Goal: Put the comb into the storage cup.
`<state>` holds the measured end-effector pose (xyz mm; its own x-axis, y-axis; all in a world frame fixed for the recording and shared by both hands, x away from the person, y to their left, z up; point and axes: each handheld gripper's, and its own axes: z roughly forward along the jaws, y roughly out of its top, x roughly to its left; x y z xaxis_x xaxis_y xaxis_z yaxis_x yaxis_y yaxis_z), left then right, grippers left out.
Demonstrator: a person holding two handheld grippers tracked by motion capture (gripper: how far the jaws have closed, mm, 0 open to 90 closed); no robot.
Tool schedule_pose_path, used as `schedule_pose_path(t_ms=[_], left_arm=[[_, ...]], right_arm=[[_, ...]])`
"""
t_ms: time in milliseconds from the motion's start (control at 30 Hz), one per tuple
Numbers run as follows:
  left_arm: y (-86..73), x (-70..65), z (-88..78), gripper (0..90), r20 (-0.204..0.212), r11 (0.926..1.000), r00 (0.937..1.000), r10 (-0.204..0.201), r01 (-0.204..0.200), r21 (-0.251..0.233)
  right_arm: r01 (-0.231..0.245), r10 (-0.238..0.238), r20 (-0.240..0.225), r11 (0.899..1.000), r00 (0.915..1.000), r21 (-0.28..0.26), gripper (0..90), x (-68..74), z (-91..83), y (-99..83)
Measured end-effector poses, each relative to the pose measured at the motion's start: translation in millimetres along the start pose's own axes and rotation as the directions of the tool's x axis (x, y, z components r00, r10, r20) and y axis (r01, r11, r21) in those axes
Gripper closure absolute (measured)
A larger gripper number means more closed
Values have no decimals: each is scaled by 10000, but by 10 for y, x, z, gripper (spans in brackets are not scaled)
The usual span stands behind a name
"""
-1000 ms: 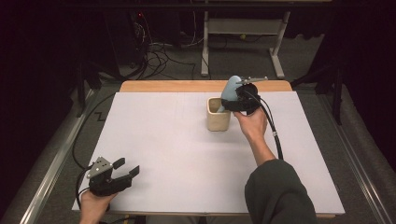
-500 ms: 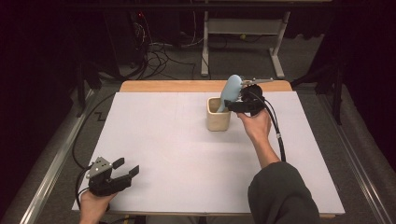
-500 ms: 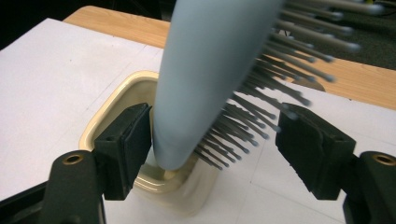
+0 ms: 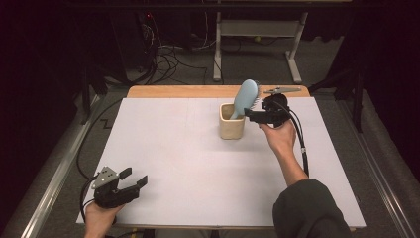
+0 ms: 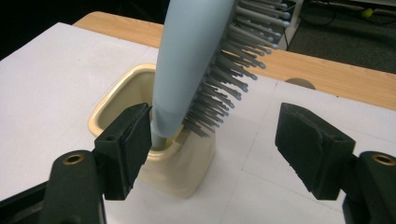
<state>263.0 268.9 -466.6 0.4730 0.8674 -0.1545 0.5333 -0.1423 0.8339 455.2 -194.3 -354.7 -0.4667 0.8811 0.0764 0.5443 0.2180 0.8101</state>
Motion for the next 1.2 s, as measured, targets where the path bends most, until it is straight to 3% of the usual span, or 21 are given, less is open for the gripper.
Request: schedule_pose_path(t_ms=[300,1200], left_arm=[[-1,-1,-1,309,13,10000,10000,-22,22,-44],[-2,2,6,309,18,10000,10000,-79,79,-15]], right_arm=[[84,-85,-29,9995,10000,-300,293,-15,-118,-52],[273,-281,-152,9985,9995,-479,297,-67,-379,-183]])
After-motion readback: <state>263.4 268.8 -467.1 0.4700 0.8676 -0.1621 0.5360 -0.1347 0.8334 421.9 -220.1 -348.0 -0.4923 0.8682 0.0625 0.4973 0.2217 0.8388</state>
